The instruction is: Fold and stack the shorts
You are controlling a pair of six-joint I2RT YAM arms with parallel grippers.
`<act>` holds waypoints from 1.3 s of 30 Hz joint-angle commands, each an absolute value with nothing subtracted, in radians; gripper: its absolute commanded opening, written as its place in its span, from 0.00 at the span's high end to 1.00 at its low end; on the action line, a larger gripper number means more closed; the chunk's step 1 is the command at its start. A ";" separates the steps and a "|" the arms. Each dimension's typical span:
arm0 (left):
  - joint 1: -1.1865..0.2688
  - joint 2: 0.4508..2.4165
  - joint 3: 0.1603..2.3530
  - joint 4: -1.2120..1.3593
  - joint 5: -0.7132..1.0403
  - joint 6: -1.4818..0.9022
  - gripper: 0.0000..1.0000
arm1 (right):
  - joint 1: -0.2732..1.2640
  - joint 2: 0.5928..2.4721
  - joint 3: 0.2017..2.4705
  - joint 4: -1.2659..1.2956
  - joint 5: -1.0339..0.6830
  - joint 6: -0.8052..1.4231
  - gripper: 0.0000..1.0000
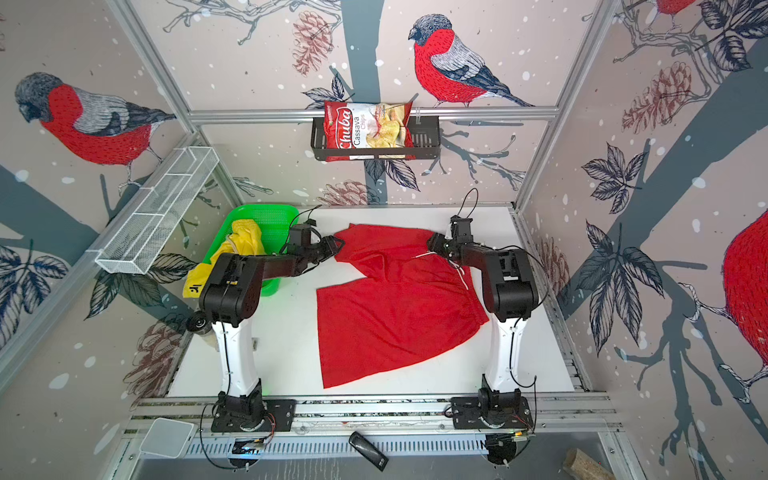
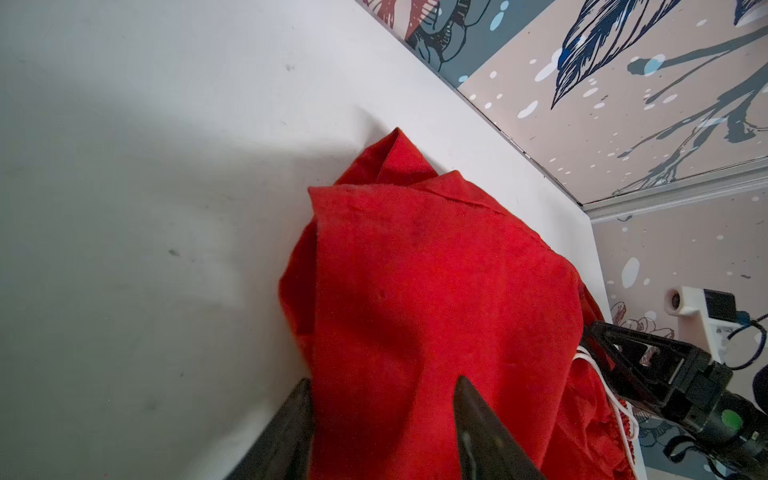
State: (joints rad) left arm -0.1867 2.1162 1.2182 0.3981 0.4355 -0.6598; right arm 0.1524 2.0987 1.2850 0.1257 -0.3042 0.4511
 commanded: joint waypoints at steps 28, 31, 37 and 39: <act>-0.235 2.199 1.833 -0.060 0.198 -0.258 0.30 | 0.213 1.811 1.195 -0.101 -0.069 0.378 0.30; -0.237 2.060 1.646 -0.046 0.193 -0.274 0.32 | 0.271 1.728 1.154 -0.120 -0.062 0.385 0.30; -0.286 1.752 1.160 0.088 0.256 -0.386 0.45 | 0.464 1.598 0.948 -0.010 -0.197 0.528 0.33; -0.300 1.681 1.037 0.117 0.274 -0.442 0.49 | 0.527 1.581 0.896 0.005 -0.202 0.571 0.34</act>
State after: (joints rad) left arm -0.2913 1.7405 1.1431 0.0448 0.2451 -0.3603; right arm 0.4767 1.6039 0.9386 -0.0372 -0.1562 0.4824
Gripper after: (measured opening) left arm 0.518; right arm 0.663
